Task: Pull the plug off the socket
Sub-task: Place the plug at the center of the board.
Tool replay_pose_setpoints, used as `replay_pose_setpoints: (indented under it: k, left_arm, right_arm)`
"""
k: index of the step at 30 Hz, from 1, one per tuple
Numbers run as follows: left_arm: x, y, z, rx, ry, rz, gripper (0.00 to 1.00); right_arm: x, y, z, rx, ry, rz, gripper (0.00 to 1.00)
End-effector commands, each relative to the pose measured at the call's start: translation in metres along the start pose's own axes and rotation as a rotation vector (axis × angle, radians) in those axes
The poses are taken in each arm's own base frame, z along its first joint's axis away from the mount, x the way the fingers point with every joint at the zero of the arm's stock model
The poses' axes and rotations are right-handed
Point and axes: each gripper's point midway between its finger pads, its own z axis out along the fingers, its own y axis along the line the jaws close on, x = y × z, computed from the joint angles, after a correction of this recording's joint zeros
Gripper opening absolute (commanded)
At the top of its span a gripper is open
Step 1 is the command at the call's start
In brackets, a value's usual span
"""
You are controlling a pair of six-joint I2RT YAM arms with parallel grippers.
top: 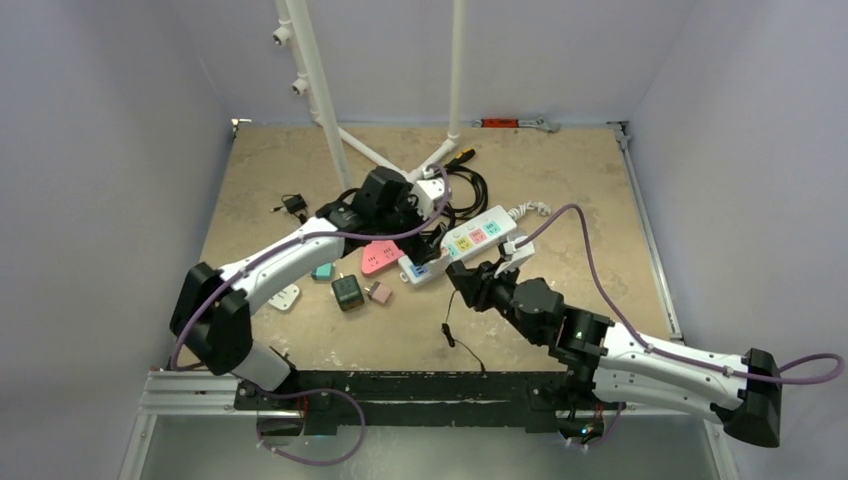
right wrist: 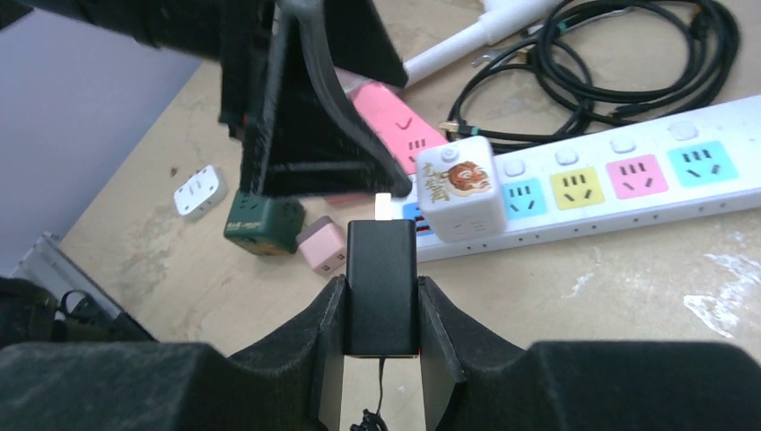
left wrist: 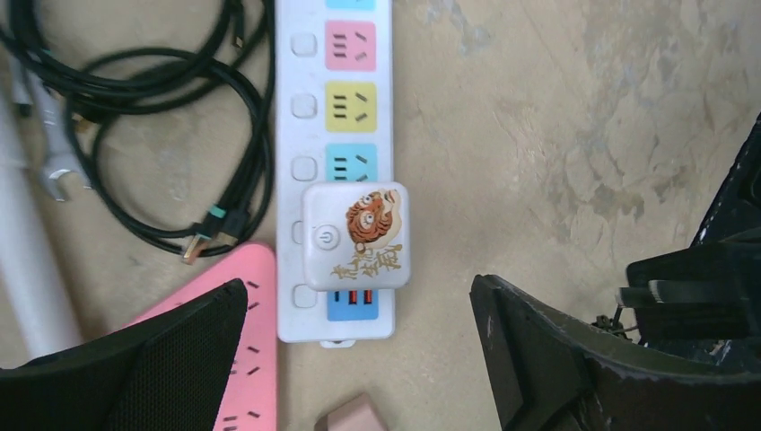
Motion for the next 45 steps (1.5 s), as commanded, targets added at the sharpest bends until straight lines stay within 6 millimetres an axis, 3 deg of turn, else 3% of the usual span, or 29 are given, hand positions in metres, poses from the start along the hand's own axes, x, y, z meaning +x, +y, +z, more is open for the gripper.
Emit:
replay_pose_setpoints:
  k: [1, 5, 8, 11, 14, 17, 23, 24, 27, 33, 39, 45]
  left_arm:
    - [-0.056, 0.017, -0.044, -0.077, -0.272, 0.007, 0.95]
    - [-0.072, 0.056, -0.085, -0.284, -0.429, -0.076, 0.94]
    - [-0.069, 0.089, -0.12, -0.529, -0.493, -0.128, 0.94]
    - [-0.071, 0.095, -0.141, -0.603, -0.573, -0.139, 0.95]
    - [-0.074, 0.093, -0.145, -0.598, -0.605, -0.153, 0.96]
    - [-0.071, 0.104, -0.155, -0.667, -0.623, -0.198, 0.96]
    - [-0.068, 0.119, -0.191, -0.751, -0.716, -0.267, 0.97]
    - [-0.068, 0.12, -0.193, -0.756, -0.729, -0.274, 0.97]
    - [-0.066, 0.12, -0.192, -0.754, -0.728, -0.282, 0.97]
    - [-0.066, 0.122, -0.19, -0.757, -0.706, -0.28, 0.97]
    - [-0.066, 0.122, -0.19, -0.757, -0.699, -0.28, 0.97]
    - [-0.066, 0.12, -0.187, -0.739, -0.694, -0.274, 0.97]
  right_arm:
    - [-0.035, 0.036, 0.005, -0.117, -0.074, 0.018, 0.0]
    - [-0.035, 0.045, 0.021, -0.108, -0.099, 0.043, 0.0]
    - [-0.036, 0.048, 0.037, -0.073, -0.125, 0.054, 0.0]
    - [-0.041, 0.062, 0.054, -0.067, -0.143, 0.049, 0.0]
    - [-0.051, 0.081, 0.071, -0.068, -0.169, 0.031, 0.0]
    - [-0.055, 0.098, 0.088, -0.071, -0.194, 0.017, 0.0]
    - [-0.023, 0.111, 0.138, -0.037, -0.179, 0.004, 0.0]
    - [-0.007, 0.113, 0.149, -0.035, -0.153, -0.008, 0.0]
    - [0.015, 0.127, 0.168, -0.078, -0.111, -0.015, 0.0]
    - [0.043, 0.143, 0.196, -0.115, -0.064, -0.053, 0.0]
    - [0.076, 0.14, 0.223, -0.075, -0.009, -0.066, 0.0]
    - [0.093, 0.137, 0.246, -0.059, 0.036, -0.055, 0.0]
